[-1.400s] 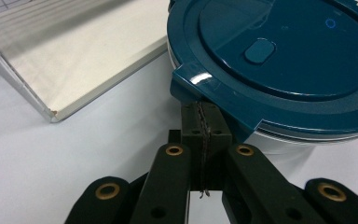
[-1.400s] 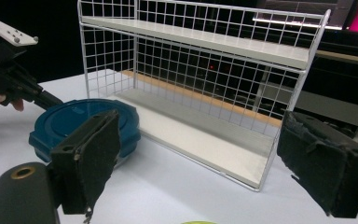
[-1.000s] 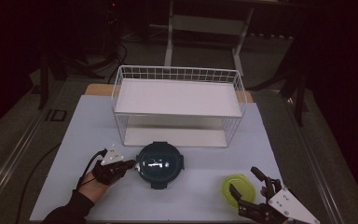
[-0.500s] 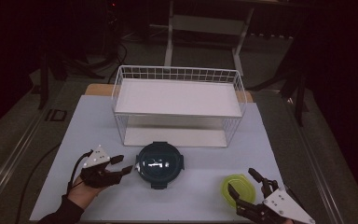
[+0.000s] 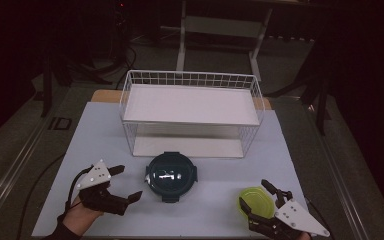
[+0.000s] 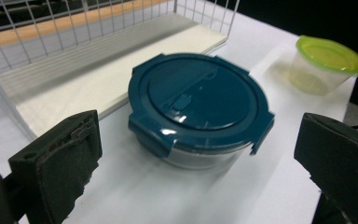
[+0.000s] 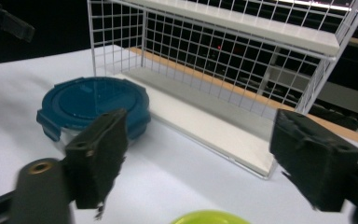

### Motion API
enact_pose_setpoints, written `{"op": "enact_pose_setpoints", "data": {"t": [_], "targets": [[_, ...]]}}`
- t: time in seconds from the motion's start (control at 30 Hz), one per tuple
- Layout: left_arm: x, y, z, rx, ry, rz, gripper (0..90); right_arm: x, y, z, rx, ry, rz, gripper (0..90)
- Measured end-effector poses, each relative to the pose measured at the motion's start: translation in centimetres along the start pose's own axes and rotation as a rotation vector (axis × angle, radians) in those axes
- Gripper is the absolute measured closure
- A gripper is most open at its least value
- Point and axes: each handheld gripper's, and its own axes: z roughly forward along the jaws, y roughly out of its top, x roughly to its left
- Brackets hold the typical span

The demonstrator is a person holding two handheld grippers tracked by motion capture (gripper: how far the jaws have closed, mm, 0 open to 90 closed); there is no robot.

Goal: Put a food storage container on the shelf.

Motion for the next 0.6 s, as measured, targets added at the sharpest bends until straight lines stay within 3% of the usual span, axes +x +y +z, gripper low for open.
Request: {"op": "enact_pose_setpoints", "data": {"t": [0.1,0.4,0.53,0.6], "targets": [[-0.1,0.5,0.0,-0.008,-0.002,0.003,0.3,0.1,0.6,0.0,-0.019,-0.011,0.007,12.2],[0.2,1.4,0.0,-0.013,0.000,-0.018,0.3,0.3,2.6,1.1,-0.010,0.045,0.006,10.4],[0.6,2.0,0.0,-0.011,-0.012,-0.042,0.3,0.2,3.3,1.9,-0.009,0.081,0.033,10.4],[0.8,2.2,0.2,-0.006,-0.007,-0.057,0.3,0.3,3.7,2.4,-0.006,0.083,0.024,10.1]]}}
